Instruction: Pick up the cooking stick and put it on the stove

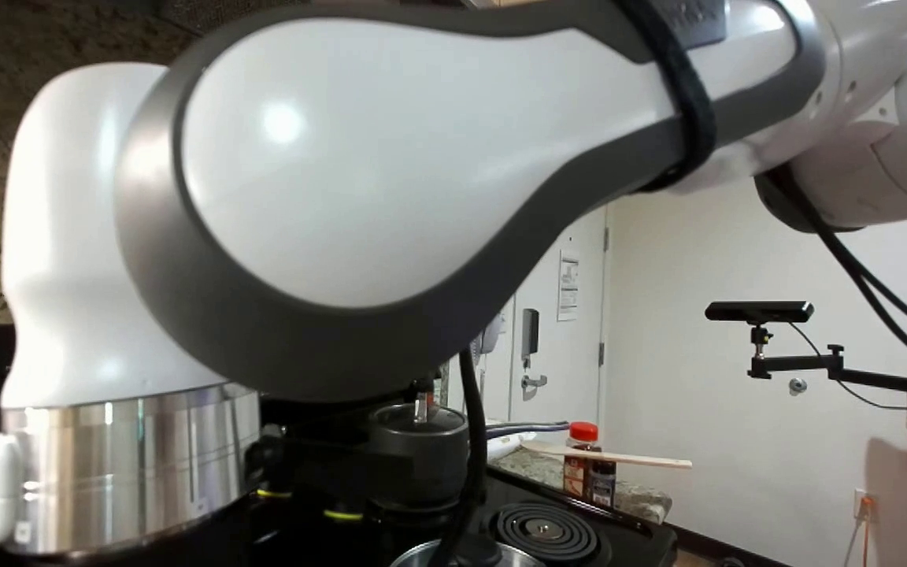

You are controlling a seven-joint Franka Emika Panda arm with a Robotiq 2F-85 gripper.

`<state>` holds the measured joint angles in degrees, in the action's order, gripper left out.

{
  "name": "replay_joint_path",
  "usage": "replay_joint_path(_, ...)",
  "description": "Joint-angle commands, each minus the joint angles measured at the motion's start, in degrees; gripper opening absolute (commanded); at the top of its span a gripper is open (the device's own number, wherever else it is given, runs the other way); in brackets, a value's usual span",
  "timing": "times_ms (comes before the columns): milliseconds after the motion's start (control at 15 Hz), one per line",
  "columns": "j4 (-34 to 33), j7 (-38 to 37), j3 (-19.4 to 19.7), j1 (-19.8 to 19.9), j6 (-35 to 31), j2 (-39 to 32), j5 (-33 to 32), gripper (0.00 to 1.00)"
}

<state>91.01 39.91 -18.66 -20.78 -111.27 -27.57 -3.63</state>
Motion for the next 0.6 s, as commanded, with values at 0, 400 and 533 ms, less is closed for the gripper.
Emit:
replay_joint_path(0, -0.4, -0.2, -0.6, 0.4, 0.3, -0.3, -0.3, 0.07)
replay_joint_path(400, -4.2, -0.7, -2.2, 3.6, 1.6, -2.8, 11.9, 0.05)
replay_joint_path(533, -5.5, -1.8, -1.9, 4.7, 1.4, -4.2, 16.2, 0.05)
